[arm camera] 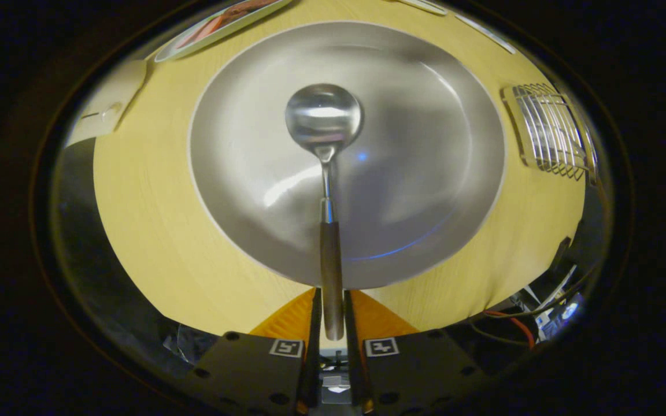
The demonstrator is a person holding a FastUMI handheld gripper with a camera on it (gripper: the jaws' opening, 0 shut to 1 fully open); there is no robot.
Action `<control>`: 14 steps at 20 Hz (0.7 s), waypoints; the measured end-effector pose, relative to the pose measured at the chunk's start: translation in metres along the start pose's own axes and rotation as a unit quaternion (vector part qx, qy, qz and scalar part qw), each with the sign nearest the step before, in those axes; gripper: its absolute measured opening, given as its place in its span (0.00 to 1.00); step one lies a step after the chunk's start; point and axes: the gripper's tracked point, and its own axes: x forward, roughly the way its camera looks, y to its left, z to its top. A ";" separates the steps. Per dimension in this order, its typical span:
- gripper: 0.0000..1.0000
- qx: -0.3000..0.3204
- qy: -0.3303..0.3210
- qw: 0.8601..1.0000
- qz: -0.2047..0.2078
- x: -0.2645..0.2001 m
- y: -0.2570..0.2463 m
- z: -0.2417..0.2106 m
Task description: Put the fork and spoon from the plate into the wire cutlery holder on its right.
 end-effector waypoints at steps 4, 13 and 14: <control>0.16 0.025 -0.017 0.999 0.017 -0.005 0.008 0.003; 0.11 0.041 -0.046 0.998 0.024 -0.034 0.005 -0.004; 0.11 0.036 -0.049 0.998 0.021 -0.038 0.006 -0.006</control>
